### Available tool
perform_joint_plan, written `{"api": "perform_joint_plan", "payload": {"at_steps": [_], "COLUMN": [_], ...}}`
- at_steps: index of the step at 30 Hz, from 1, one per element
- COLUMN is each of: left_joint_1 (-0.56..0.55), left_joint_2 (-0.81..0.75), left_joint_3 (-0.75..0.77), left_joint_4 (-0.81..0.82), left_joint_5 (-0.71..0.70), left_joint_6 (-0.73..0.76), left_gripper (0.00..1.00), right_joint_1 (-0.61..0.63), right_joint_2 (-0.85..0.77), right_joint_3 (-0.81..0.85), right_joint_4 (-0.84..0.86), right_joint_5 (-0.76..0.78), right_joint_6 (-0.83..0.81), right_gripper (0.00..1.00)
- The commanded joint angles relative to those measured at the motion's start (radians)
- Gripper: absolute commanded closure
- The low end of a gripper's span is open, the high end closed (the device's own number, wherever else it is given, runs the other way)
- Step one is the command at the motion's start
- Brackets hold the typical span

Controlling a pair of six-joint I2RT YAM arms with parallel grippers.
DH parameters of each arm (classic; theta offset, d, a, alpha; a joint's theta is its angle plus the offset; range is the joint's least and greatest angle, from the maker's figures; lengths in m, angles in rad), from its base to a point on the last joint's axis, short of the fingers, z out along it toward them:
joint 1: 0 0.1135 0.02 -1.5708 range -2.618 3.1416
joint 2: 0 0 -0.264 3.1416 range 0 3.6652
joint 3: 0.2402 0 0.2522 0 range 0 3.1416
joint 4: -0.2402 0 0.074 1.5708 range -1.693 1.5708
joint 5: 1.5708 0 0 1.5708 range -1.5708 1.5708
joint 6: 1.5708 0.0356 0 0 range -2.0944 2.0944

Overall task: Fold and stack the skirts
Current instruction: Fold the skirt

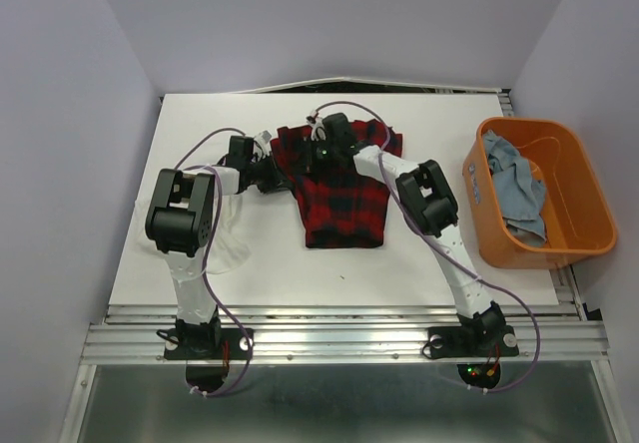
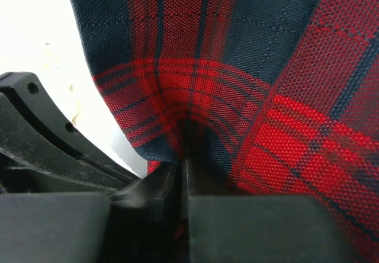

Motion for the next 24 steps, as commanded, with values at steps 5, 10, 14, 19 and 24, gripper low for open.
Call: {"api": "perform_joint_plan", "payload": {"at_steps": [5, 10, 14, 19, 24], "left_joint_1": [0.002, 0.002, -0.007, -0.055, -0.128], "left_joint_2": [-0.105, -0.266, -0.409, -0.46, -0.389], "left_joint_3": [0.02, -0.063, -0.158, -0.264, -0.267], "left_joint_4": [-0.037, 0.004, 0.048, 0.059, 0.061], "left_joint_5": [-0.001, 0.099, 0.145, 0.174, 0.177], "left_joint_6": [0.068, 0.077, 0.06, 0.031, 0.034], "left_gripper": [1.0, 0.89, 0.84, 0.9, 0.99], "right_joint_1": [0.005, -0.004, -0.004, -0.004, 0.028], "right_joint_2": [-0.132, -0.382, -0.551, -0.624, -0.625], "right_joint_3": [0.029, -0.084, -0.294, -0.497, -0.584], "right_joint_4": [-0.04, -0.195, -0.281, -0.34, -0.326], "right_joint_5": [-0.063, 0.004, 0.003, -0.037, -0.06], "right_joint_6": [-0.05, -0.18, -0.221, -0.212, -0.167], "right_gripper": [0.41, 0.38, 0.43, 0.48, 0.47]}}
